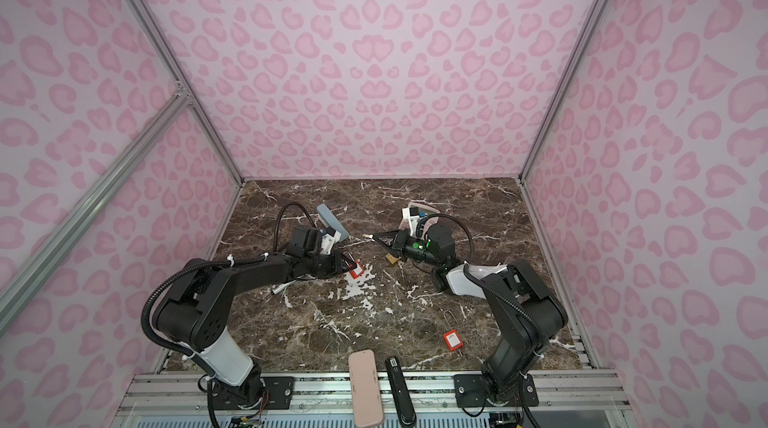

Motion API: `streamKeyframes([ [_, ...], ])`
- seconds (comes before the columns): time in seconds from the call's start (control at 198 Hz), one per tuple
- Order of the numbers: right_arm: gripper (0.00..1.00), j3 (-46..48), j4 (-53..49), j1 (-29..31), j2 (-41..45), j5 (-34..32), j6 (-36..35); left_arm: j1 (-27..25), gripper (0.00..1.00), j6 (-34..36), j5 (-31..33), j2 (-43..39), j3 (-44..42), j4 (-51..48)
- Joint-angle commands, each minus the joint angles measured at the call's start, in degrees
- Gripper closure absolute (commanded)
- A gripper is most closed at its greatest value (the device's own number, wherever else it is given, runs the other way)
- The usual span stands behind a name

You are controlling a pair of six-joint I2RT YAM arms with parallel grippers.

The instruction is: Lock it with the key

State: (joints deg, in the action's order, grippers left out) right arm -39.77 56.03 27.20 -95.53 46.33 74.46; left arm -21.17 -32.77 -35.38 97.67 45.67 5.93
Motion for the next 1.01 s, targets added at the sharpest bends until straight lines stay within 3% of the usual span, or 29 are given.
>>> streamKeyframes([
  [0.0, 1.00, 0.4, -4.2, -0.1, 0.4, 0.5, -3.5, -0.2, 0.77, 2.9, 1.4, 0.4, -0.2, 0.7],
  [0.106, 1.00, 1.9, -4.1, -0.1, 0.1, 0.0, -3.6, -0.1, 0.65, 4.1, 2.1, 1.2, 0.2, -0.2],
  [0.167, 1.00, 2.5, -3.4, -0.1, 0.0, -0.1, -3.2, -0.1, 0.51, 4.4, 2.0, 1.6, 0.5, -0.4],
  [0.298, 1.00, 3.1, -3.7, -0.6, 0.4, -0.5, -3.2, -0.1, 0.39, 4.9, 5.1, 1.2, 1.1, -2.2],
  [0.571, 1.00, 2.9, -5.8, -1.4, 0.9, -0.2, -4.4, -0.1, 0.31, 2.5, 11.3, 2.0, 3.5, -4.8],
  [1.001, 1.00, 3.6, -7.6, -2.5, 1.1, -0.8, -5.7, -1.9, 0.30, 1.1, 9.2, 6.4, 8.9, -4.7],
])
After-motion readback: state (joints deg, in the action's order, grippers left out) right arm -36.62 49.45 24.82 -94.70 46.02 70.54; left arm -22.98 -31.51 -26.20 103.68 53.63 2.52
